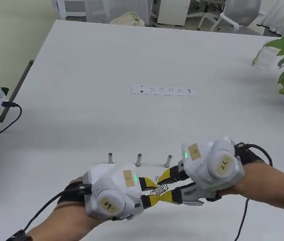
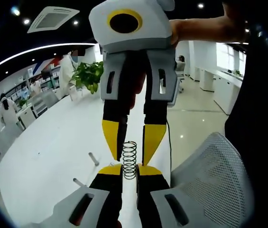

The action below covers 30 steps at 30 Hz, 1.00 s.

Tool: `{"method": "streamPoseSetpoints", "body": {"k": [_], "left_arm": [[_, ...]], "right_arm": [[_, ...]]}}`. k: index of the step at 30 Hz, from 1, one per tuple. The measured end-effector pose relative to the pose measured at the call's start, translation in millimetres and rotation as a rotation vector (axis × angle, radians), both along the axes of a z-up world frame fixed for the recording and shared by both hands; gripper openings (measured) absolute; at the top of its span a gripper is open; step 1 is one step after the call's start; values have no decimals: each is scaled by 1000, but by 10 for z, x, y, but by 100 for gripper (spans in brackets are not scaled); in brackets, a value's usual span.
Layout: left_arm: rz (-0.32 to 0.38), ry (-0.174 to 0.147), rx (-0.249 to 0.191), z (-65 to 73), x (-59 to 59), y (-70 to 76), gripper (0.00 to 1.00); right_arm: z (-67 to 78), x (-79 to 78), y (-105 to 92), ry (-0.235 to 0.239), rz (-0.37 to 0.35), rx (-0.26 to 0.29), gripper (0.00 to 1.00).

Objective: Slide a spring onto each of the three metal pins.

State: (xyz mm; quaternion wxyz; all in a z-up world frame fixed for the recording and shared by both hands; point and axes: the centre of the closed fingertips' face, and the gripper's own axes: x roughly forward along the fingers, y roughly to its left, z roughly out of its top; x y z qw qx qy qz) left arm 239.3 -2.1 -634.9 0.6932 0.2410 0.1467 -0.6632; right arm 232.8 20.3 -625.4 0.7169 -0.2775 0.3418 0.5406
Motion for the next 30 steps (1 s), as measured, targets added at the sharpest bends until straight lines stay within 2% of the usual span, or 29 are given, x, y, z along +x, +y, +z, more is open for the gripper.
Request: {"method": "streamPoseSetpoints", "body": {"k": [8, 15, 25, 30], "left_arm": [[-37, -10, 9, 7, -28, -14, 2], [-66, -4, 16, -7, -91, -20, 2], [-78, 14, 15, -47, -135, -18, 3], [-67, 35, 26, -107, -145, -17, 3]], "right_arm": [[4, -40, 9, 3, 64, -30, 13], [-36, -80, -11, 6, 107, -68, 9], [-80, -117, -10, 0, 137, -84, 8], [-142, -133, 1, -6, 136, -97, 8]]}}
